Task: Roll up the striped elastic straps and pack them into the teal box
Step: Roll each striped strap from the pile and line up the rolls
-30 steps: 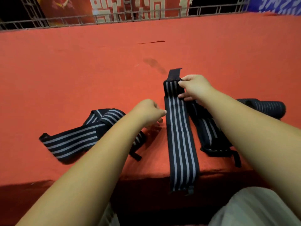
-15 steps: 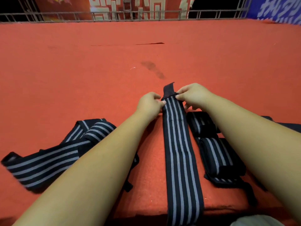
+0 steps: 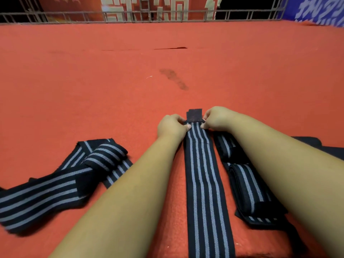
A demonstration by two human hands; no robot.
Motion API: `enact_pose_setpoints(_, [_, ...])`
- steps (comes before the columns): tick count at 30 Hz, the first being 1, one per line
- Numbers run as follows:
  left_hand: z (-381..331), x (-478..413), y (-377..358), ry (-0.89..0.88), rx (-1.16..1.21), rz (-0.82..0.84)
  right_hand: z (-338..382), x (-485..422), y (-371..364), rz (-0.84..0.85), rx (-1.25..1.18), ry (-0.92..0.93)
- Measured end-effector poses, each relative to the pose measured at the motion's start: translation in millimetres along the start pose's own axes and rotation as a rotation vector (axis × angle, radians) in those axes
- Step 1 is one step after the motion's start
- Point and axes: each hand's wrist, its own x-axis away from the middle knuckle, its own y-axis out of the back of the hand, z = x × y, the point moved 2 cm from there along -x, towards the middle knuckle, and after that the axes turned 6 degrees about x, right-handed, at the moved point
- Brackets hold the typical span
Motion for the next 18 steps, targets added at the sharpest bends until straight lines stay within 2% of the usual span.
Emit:
enact_pose_setpoints(6, [3, -5, -1, 0.096, 0.177, 0.039, -10, -13, 0, 0.013, -0.048, -0.063])
enact_pose_setpoints(13, [1, 6, 9, 0.119, 0.388, 0.114, -12, -4, -3, -0.100, -0.121, 0.036])
enact_pose_setpoints(15, [-3, 14, 17, 0.093, 0.514, 0.146, -11, 6, 2, -0.138, -0.156, 0.055])
enact_pose_setpoints(18, [-14, 37, 33, -0.025, 0.574, 0.164, -6, 28, 20, -0.196, -0.210, 0.079])
